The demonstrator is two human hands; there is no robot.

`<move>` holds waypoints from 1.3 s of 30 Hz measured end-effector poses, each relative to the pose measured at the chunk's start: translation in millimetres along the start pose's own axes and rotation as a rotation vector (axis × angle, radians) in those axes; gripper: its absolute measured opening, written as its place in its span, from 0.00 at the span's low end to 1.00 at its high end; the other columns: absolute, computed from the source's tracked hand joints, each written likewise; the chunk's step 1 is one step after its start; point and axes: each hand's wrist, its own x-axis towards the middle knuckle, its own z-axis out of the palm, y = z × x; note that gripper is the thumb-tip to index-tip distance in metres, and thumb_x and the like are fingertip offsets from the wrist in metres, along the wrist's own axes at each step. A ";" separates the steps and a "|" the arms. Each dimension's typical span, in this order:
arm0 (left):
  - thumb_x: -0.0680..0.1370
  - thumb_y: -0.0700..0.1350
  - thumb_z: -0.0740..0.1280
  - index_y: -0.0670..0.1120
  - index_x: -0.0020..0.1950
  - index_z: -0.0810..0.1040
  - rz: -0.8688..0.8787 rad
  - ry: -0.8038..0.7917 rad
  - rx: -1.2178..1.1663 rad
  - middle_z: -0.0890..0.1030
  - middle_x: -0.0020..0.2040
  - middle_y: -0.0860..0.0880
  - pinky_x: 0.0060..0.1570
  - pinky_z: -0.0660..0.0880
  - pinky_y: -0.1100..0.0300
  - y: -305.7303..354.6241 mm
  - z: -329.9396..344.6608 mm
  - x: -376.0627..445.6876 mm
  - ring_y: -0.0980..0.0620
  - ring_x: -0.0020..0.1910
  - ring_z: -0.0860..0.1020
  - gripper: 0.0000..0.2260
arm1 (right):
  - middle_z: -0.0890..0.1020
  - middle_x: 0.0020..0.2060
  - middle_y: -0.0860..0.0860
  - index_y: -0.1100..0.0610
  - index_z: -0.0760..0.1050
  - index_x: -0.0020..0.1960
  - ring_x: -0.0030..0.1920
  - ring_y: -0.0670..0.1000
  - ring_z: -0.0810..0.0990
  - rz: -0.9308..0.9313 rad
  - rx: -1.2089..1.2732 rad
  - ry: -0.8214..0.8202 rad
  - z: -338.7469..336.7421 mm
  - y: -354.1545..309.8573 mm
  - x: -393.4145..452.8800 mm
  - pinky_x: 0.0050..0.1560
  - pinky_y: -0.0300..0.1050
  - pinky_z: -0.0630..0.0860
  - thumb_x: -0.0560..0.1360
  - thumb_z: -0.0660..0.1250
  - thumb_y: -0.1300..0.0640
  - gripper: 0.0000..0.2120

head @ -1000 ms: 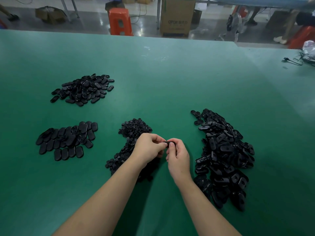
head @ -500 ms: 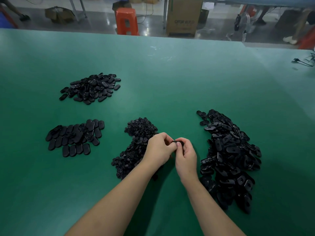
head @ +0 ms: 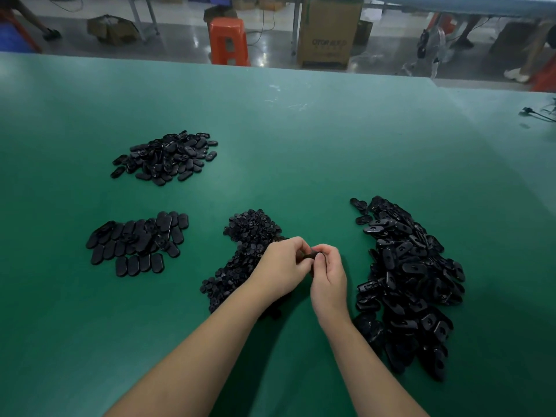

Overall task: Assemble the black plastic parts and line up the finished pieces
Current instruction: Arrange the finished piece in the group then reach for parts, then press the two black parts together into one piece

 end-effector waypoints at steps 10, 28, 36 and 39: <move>0.80 0.51 0.67 0.52 0.52 0.81 -0.120 0.432 0.291 0.78 0.45 0.54 0.39 0.77 0.57 -45.2 -58.4 -8.3 0.54 0.39 0.77 0.05 | 0.81 0.44 0.44 0.46 0.76 0.51 0.43 0.41 0.78 -0.054 -0.088 -0.047 0.6 -4.9 -5.3 0.43 0.36 0.71 0.84 0.59 0.50 0.07; 0.80 0.42 0.65 0.43 0.62 0.81 -0.321 0.713 0.362 0.81 0.52 0.43 0.43 0.74 0.53 -143.8 -141.3 -43.6 0.42 0.47 0.79 0.12 | 0.80 0.37 0.44 0.45 0.75 0.43 0.31 0.42 0.72 -0.068 -0.103 -0.049 1.8 -5.7 -5.4 0.32 0.33 0.69 0.82 0.61 0.48 0.11; 0.79 0.43 0.69 0.48 0.56 0.84 -0.022 0.454 0.322 0.81 0.44 0.56 0.29 0.74 0.62 -124.6 -74.0 -37.7 0.62 0.31 0.73 0.07 | 0.75 0.30 0.44 0.48 0.76 0.42 0.30 0.42 0.69 -0.054 -0.189 -0.061 2.5 -3.7 -3.3 0.32 0.34 0.64 0.83 0.63 0.53 0.11; 0.80 0.48 0.68 0.50 0.54 0.85 -0.029 0.465 0.320 0.80 0.42 0.57 0.31 0.77 0.57 -122.3 -68.2 -31.1 0.59 0.34 0.75 0.06 | 0.75 0.30 0.44 0.48 0.76 0.43 0.30 0.42 0.69 -0.058 -0.199 -0.066 3.2 -5.2 -2.8 0.32 0.33 0.64 0.83 0.64 0.54 0.10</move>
